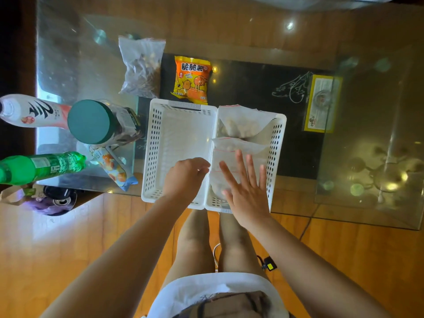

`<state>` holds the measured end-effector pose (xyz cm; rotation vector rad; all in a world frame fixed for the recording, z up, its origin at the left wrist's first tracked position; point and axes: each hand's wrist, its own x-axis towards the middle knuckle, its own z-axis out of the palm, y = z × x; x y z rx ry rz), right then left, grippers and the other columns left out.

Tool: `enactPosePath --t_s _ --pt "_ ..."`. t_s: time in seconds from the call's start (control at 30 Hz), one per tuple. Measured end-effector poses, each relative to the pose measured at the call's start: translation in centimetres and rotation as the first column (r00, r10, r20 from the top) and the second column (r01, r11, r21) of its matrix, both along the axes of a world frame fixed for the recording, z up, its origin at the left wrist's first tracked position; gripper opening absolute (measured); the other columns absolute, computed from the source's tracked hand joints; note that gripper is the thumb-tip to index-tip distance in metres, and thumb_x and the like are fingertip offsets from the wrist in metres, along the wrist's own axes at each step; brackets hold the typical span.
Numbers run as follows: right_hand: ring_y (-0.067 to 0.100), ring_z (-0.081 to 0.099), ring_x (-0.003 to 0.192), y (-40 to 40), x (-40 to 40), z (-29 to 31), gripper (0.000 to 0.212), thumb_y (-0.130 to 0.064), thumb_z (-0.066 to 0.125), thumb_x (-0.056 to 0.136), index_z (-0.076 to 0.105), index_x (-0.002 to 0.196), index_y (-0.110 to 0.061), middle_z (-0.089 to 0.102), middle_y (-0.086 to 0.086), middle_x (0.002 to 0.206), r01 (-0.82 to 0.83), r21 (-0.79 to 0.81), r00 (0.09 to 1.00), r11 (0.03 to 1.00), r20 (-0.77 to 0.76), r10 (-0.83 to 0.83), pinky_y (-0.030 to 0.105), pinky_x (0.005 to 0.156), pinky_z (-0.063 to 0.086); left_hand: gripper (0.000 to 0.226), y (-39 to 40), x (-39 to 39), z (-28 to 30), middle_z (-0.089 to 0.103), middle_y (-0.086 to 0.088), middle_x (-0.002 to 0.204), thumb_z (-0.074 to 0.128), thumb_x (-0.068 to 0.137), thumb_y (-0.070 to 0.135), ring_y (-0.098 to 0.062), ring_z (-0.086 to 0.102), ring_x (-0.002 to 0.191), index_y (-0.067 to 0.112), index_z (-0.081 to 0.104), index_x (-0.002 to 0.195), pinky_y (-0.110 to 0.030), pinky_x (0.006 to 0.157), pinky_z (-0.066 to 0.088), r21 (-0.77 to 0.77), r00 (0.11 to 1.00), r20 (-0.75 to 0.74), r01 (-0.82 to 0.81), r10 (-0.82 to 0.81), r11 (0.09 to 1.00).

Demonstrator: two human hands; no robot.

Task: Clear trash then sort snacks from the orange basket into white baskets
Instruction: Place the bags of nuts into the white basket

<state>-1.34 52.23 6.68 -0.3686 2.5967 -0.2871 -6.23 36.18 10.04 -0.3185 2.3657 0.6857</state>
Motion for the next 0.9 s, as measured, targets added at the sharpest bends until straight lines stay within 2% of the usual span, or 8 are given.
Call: enactPosePath --t_s 0.13,0.23,0.37,0.47,0.57,0.67,0.77,0.9 --pt "0.03 -0.031 0.137 0.4 -2.5 -2.3 0.082 -0.059 0.028 0.09 -0.035 0.136 -0.032 -0.039 0.004 0.147 -0.071 0.107 0.996 0.992 0.061 0.064 0.05 0.108 -0.024 0.025 -2.6 -0.1 1.4 0.07 0.003 0.111 0.054 0.091 0.015 -0.009 0.061 0.086 0.023 0.067 0.111 -0.027 0.081 0.052 0.011 0.982 -0.137 -0.132 0.133 0.991" --pt "0.029 -0.033 0.136 0.6 -3.5 -2.8 0.082 -0.065 0.02 0.086 -0.034 0.137 -0.03 -0.04 0.005 0.146 -0.103 0.122 0.989 0.987 0.123 0.088 0.051 0.108 -0.022 0.028 -5.0 -0.5 2.8 0.067 0.0 0.118 0.054 0.091 0.011 -0.005 0.057 0.089 0.02 0.065 0.115 -0.026 0.082 0.049 0.005 0.956 -0.231 -0.183 0.179 0.983" --pt "0.03 -0.033 0.136 0.3 -4.2 -2.1 0.08 -0.068 0.001 0.076 -0.035 0.136 -0.031 -0.04 0.006 0.146 -0.123 0.144 0.978 0.982 0.188 0.095 0.053 0.109 -0.02 0.032 -8.2 -1.9 4.6 0.066 -0.007 0.118 0.054 0.089 0.005 -0.018 0.063 0.099 0.015 0.063 0.118 -0.033 0.086 0.051 0.054 0.905 -0.317 -0.282 0.284 0.958" --pt "0.031 -0.031 0.137 0.1 -4.2 -1.3 0.08 -0.068 0.005 0.078 -0.037 0.135 -0.031 -0.039 0.007 0.146 -0.136 0.163 0.973 0.977 0.21 0.1 0.055 0.111 -0.018 0.037 -10.6 -3.4 5.2 0.063 -0.011 0.12 0.057 0.086 0.004 -0.018 0.059 0.102 0.013 0.06 0.122 -0.028 0.089 0.044 0.04 0.862 -0.388 -0.337 0.326 0.941" --pt "0.036 -0.003 0.144 -1.1 -4.9 0.8 0.08 -0.061 0.034 0.083 -0.002 0.148 -0.03 -0.006 0.015 0.157 -0.067 0.065 0.986 0.996 0.157 0.056 0.058 0.113 0.0 0.048 -13.3 -5.2 5.0 0.051 -0.01 0.135 0.063 0.082 0.006 -0.024 0.047 0.122 0.014 0.053 0.128 -0.033 0.102 0.035 -0.015 0.861 -0.419 -0.325 0.289 0.946" --pt "0.038 0.036 0.131 -3.4 -7.0 2.8 0.068 -0.056 0.034 0.086 0.036 0.142 -0.017 0.036 0.019 0.145 -0.015 -0.077 0.993 0.997 0.115 0.023 0.053 0.108 0.029 0.061 -16.1 -7.3 4.1 0.034 -0.009 0.148 0.068 0.079 0.013 -0.03 0.03 0.136 0.016 0.044 0.136 -0.044 0.112 0.022 -0.089 0.889 -0.372 -0.32 0.266 0.943" --pt "0.031 0.045 0.124 -6.9 -10.5 3.6 0.05 -0.042 0.041 0.094 0.046 0.134 -0.012 0.047 0.012 0.136 0.031 -0.2 0.997 0.979 0.077 -0.016 0.043 0.104 0.033 0.066 -18.7 -9.3 2.8 0.025 -0.005 0.153 0.066 0.082 0.027 -0.029 0.02 0.14 0.023 0.037 0.14 -0.048 0.114 0.011 -0.143 0.942 -0.239 -0.273 0.235 0.951" --pt "0.025 0.048 0.119 -13.6 -16.7 2.9 0.039 -0.03 0.045 0.094 0.054 0.126 -0.01 0.053 0.009 0.128 0.11 -0.323 0.994 0.94 0.052 -0.099 0.027 0.095 0.029 0.044 -20.9 -11.0 0.9 0.041 -0.001 0.146 0.052 0.09 0.042 -0.026 0.034 0.134 0.025 0.05 0.131 -0.045 0.112 0.014 -0.143 0.98 -0.17 -0.129 0.104 0.981"
